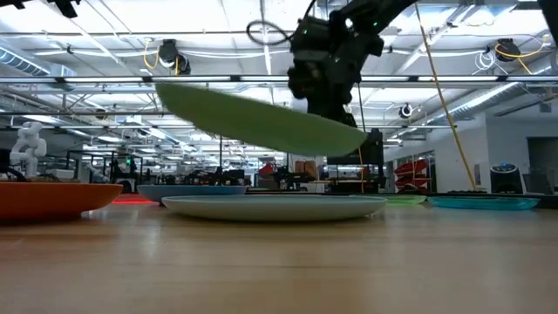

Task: Stack plastic plates
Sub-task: Stack the green plate on top of the light blue plate

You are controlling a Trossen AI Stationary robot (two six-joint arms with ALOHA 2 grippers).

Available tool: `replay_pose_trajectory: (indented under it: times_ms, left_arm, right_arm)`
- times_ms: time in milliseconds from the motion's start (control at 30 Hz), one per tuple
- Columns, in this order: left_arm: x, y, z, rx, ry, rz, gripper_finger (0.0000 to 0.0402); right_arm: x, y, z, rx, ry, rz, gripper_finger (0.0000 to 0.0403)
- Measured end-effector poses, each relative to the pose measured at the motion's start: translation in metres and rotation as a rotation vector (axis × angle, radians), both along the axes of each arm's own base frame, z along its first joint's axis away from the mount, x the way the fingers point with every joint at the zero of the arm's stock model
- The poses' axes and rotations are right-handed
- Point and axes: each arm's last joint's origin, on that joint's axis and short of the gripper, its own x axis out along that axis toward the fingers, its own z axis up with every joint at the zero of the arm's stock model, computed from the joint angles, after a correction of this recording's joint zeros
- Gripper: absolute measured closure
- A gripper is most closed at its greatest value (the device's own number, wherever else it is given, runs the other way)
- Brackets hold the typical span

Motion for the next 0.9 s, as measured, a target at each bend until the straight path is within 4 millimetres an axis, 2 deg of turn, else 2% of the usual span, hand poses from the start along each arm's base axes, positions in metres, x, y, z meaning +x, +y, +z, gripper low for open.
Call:
replay_pose_trajectory:
  times_ms: [233, 533, 733, 900]
  left_arm:
    - [0.0, 0.0, 0.0, 0.005, 0.003, 0.003, 0.0243]
    - [0.0, 0.0, 0.0, 0.005, 0.003, 0.002, 0.0243]
    - [0.0, 0.0, 0.0, 0.005, 0.004, 0.002, 0.0243]
    - [0.0, 0.0, 0.0, 0.005, 0.004, 0.002, 0.0243]
  right_arm:
    - [-0.004, -0.018, -0.025, 0.055, 0.142, -0.059, 0.04]
    - [-0.003, -0.029, -0.043, 0.066, 0.19, -0.063, 0.0399]
    - [-0.002, -0.03, -0.047, 0.055, 0.194, -0.045, 0.0396]
    - [-0.001, -0.03, -0.047, 0.047, 0.172, -0.044, 0.0379]
